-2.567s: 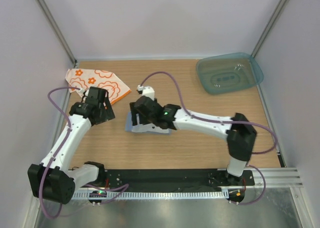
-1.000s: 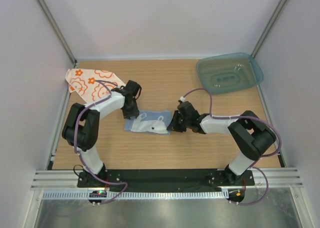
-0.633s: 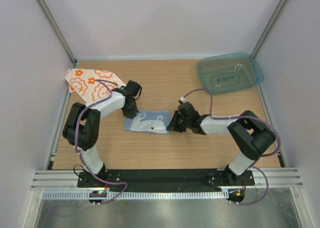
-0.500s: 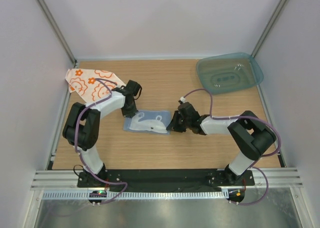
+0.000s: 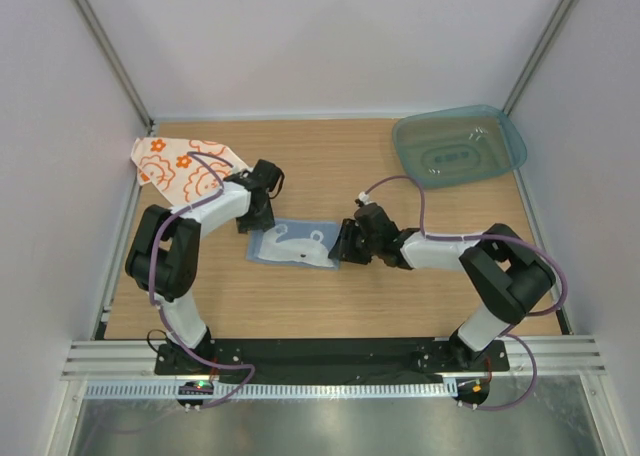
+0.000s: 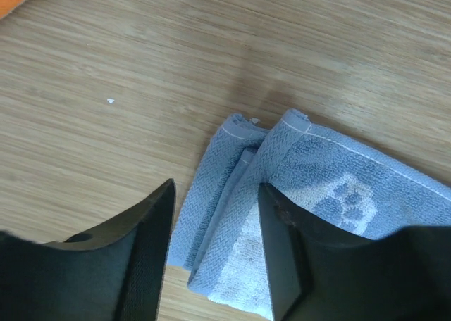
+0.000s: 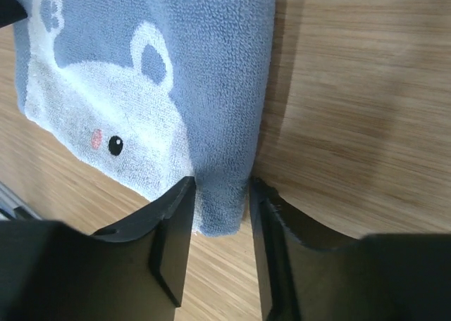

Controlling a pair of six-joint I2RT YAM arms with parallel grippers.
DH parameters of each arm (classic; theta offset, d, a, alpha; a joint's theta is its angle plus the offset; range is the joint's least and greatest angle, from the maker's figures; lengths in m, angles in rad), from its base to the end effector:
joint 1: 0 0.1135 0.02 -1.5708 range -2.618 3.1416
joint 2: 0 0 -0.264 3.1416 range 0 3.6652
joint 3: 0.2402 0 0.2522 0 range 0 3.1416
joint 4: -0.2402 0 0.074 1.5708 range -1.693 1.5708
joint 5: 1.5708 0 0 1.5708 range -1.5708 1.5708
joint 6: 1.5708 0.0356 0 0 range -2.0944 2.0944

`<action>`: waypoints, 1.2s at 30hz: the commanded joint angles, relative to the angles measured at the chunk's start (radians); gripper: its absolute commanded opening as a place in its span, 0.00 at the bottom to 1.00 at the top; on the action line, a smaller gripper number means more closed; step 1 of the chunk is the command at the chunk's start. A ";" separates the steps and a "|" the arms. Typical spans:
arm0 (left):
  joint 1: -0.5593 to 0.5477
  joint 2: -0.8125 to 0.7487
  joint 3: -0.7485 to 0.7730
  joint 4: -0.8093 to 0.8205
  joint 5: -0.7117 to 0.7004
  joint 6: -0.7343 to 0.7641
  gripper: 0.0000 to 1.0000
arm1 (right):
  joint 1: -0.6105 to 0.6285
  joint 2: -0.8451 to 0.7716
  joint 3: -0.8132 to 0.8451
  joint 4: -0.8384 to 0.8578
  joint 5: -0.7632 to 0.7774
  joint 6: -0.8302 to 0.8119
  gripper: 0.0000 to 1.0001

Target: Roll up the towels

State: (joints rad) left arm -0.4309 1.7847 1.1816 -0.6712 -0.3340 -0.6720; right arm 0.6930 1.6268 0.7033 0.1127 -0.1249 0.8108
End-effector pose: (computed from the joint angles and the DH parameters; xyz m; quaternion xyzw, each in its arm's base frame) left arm 0.3168 -0.1328 0.1790 -0.1417 0.9652 0.0637 0.2102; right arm 0.2323 0.1987 0.1386 0.0315 0.9266 0.2952 0.2308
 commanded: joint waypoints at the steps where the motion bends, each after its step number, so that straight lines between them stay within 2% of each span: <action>1: 0.001 -0.027 0.032 -0.008 -0.042 -0.005 0.53 | 0.000 -0.001 -0.008 -0.258 0.093 -0.088 0.48; 2: 0.001 -0.036 0.032 -0.010 -0.043 -0.008 0.59 | 0.000 -0.013 0.017 -0.275 0.097 -0.099 0.52; 7: 0.001 -0.117 0.030 -0.053 -0.040 -0.017 0.61 | 0.002 -0.085 0.096 -0.395 0.166 -0.145 0.56; 10: 0.001 -0.174 0.001 -0.064 -0.022 -0.034 0.59 | 0.002 -0.136 0.128 -0.413 0.176 -0.156 0.50; 13: -0.008 -0.224 -0.056 -0.057 0.010 -0.063 0.56 | 0.000 -0.145 0.159 -0.389 0.145 -0.168 0.39; 14: -0.012 -0.234 -0.066 -0.054 0.012 -0.069 0.55 | 0.002 -0.140 0.176 -0.378 0.093 -0.170 0.32; 17: -0.041 -0.257 -0.120 -0.025 0.018 -0.078 0.55 | 0.002 -0.113 0.202 -0.286 -0.036 -0.164 0.22; 19: -0.067 -0.257 -0.146 -0.004 0.030 -0.086 0.55 | 0.000 -0.082 0.208 -0.194 -0.083 -0.154 0.20; 24: -0.103 -0.237 -0.186 0.057 0.073 -0.107 0.56 | -0.016 0.039 0.298 -0.128 -0.143 -0.139 0.16; 28: -0.104 -0.205 -0.208 0.079 0.093 -0.120 0.55 | -0.075 0.149 0.328 -0.058 -0.202 -0.107 0.12; 33: -0.104 -0.165 -0.235 0.094 0.067 -0.107 0.55 | -0.162 0.229 0.231 0.034 -0.220 -0.094 0.11; 36: -0.103 -0.142 -0.249 0.116 0.064 -0.100 0.55 | -0.168 0.258 0.173 0.048 -0.219 -0.102 0.10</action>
State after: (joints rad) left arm -0.5354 1.6238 0.9489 -0.6048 -0.2535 -0.7715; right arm 0.5236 1.8591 0.9249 0.1322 -0.3538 0.7181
